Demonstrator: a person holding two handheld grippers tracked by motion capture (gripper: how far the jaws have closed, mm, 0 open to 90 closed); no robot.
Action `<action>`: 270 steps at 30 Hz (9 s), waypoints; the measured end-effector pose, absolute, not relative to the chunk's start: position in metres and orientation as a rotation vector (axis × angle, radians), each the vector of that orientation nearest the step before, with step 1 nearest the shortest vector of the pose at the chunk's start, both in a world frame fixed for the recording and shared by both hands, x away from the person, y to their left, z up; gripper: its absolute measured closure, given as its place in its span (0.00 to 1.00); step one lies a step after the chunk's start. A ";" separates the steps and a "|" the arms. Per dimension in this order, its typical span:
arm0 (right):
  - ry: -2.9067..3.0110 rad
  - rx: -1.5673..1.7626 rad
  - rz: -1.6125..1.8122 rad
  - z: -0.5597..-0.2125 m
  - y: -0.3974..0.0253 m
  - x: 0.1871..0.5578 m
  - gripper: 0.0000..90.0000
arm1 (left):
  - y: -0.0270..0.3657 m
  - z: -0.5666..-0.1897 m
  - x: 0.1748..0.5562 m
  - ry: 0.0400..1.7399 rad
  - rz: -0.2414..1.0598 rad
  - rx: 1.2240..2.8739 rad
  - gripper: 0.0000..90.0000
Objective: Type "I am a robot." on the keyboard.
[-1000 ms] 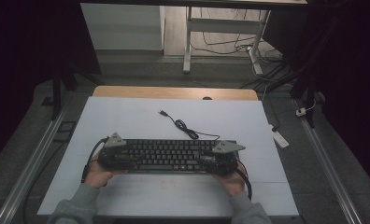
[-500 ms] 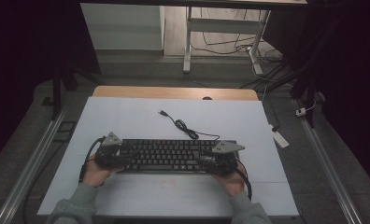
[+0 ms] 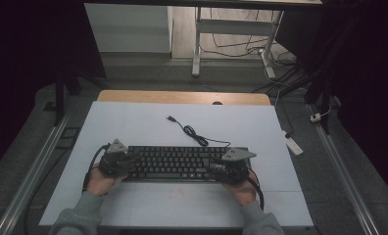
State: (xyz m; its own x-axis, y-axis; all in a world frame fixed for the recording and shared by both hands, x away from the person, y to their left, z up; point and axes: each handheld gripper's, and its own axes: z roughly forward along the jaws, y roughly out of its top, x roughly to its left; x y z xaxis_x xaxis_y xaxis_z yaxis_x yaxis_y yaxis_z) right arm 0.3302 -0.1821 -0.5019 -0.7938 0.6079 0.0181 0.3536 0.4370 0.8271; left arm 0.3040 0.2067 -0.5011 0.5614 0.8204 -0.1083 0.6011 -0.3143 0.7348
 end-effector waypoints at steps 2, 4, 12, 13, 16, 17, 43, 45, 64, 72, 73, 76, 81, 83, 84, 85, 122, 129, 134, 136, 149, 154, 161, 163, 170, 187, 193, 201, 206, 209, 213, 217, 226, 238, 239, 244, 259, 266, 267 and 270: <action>2.410 0.832 1.288 -0.502 -0.182 0.330 0.59 | 0.207 -0.503 0.305 1.144 0.364 2.046 0.98; 2.411 0.832 1.288 -0.502 -0.182 0.330 0.59 | 0.206 -0.506 0.307 1.154 0.362 2.058 0.99; 2.415 0.828 1.283 -0.503 -0.181 0.330 0.59 | 0.201 -0.516 0.312 1.183 0.379 2.118 0.99; 2.415 0.828 1.283 -0.503 -0.181 0.330 0.59 | 0.200 -0.517 0.312 1.183 0.380 2.121 0.99; 2.419 0.827 1.282 -0.503 -0.181 0.330 0.59 | 0.200 -0.519 0.313 1.184 0.384 2.137 0.99; 2.418 0.829 1.276 -0.503 -0.181 0.330 0.58 | 0.200 -0.519 0.313 1.185 0.383 2.138 0.99; 2.416 0.832 1.278 -0.503 -0.181 0.330 0.58 | 0.199 -0.522 0.314 1.198 0.382 2.141 0.99; 2.416 0.832 1.283 -0.503 -0.181 0.330 0.58 | 0.199 -0.520 0.313 1.191 0.380 2.118 0.98; 2.403 0.831 1.296 -0.501 -0.185 0.331 0.58 | 0.203 -0.496 0.300 1.072 0.343 2.011 0.35; 2.399 0.825 1.296 -0.500 -0.185 0.330 0.58 | 0.203 -0.497 0.300 1.072 0.326 2.018 0.33; 2.399 0.824 1.300 -0.500 -0.185 0.330 0.58 | 0.202 -0.497 0.300 1.074 0.324 2.018 0.33; 2.396 0.825 1.303 -0.500 -0.185 0.330 0.58 | 0.202 -0.497 0.300 1.073 0.324 2.018 0.32; 2.393 0.818 1.316 -0.499 -0.184 0.329 0.58 | 0.202 -0.497 0.300 1.073 0.322 2.021 0.32; 2.390 0.814 1.323 -0.498 -0.183 0.329 0.58 | 0.201 -0.497 0.300 1.068 0.323 2.029 0.32; 2.393 0.813 1.317 -0.497 -0.183 0.328 0.58 | 0.201 -0.498 0.300 1.071 0.322 2.029 0.32; 2.391 0.811 1.322 -0.496 -0.182 0.328 0.58 | 0.200 -0.498 0.300 1.069 0.322 2.033 0.32; 2.512 0.689 1.376 -0.487 -0.146 0.323 0.99 | 0.197 -0.499 0.300 1.048 0.333 2.058 0.31; 2.529 0.672 1.360 -0.489 -0.137 0.324 0.99 | 0.197 -0.499 0.300 1.048 0.334 2.059 0.31; 2.548 0.663 1.338 -0.493 -0.127 0.326 0.99 | 0.198 -0.499 0.299 1.048 0.335 2.059 0.31; 2.555 0.659 1.338 -0.495 -0.122 0.328 0.99 | 0.197 -0.499 0.299 1.046 0.334 2.060 0.31; 2.620 0.636 1.293 -0.505 -0.082 0.338 0.99 | 0.196 -0.499 0.299 1.040 0.333 2.064 0.31; 2.637 0.637 1.255 -0.510 -0.076 0.341 0.99 | 0.196 -0.499 0.299 1.040 0.332 2.064 0.31; 2.653 0.644 1.217 -0.516 -0.071 0.345 0.99 | 0.195 -0.500 0.299 1.036 0.331 2.073 0.30; 2.650 0.646 1.217 -0.517 -0.071 0.346 0.99 | 0.195 -0.500 0.299 1.035 0.332 2.073 0.30; 2.655 0.638 1.210 -0.520 -0.066 0.346 0.99 | 0.196 -0.500 0.299 1.039 0.331 2.070 0.30; 2.623 0.644 1.229 -0.510 -0.071 0.342 0.99 | 0.197 -0.500 0.299 1.043 0.334 2.063 0.30; 2.582 0.673 1.269 -0.504 -0.087 0.340 0.83 | 0.198 -0.500 0.299 1.055 0.338 2.054 0.30; 2.534 0.692 1.300 -0.502 -0.115 0.332 0.70 | 0.199 -0.499 0.299 1.072 0.330 2.034 0.29; 2.497 0.729 1.304 -0.502 -0.138 0.328 0.67 | 0.199 -0.499 0.299 1.084 0.322 2.022 0.29; 2.474 0.741 1.304 -0.500 -0.151 0.326 0.65 | 0.200 -0.499 0.300 1.084 0.323 2.018 0.29; 2.450 0.740 1.295 -0.499 -0.166 0.320 0.62 | 0.200 -0.499 0.299 1.089 0.321 2.012 0.30; 2.427 0.757 1.298 -0.498 -0.182 0.315 0.61 | 0.200 -0.498 0.299 1.079 0.319 2.010 0.32; 2.404 0.768 1.318 -0.496 -0.194 0.313 0.57 | 0.199 -0.498 0.297 1.069 0.323 2.003 0.35; 2.421 0.765 1.299 -0.501 -0.193 0.314 0.57 | 0.192 -0.497 0.296 1.019 0.319 2.024 0.58; 2.422 0.766 1.293 -0.501 -0.193 0.315 0.57 | 0.191 -0.497 0.296 1.016 0.316 2.026 0.62; 2.422 0.765 1.295 -0.502 -0.193 0.315 0.57 | 0.187 -0.498 0.295 0.989 0.310 2.047 0.81; 2.431 0.767 1.277 -0.503 -0.193 0.315 0.57 | 0.161 -0.505 0.292 0.905 0.272 2.141 0.99; 2.429 0.769 1.272 -0.503 -0.194 0.315 0.57 | 0.149 -0.510 0.293 0.882 0.263 2.179 0.99; 2.429 0.768 1.274 -0.503 -0.194 0.315 0.57 | 0.148 -0.511 0.293 0.880 0.264 2.183 0.99; 2.429 0.768 1.274 -0.503 -0.194 0.315 0.57 | 0.145 -0.513 0.293 0.878 0.266 2.195 0.99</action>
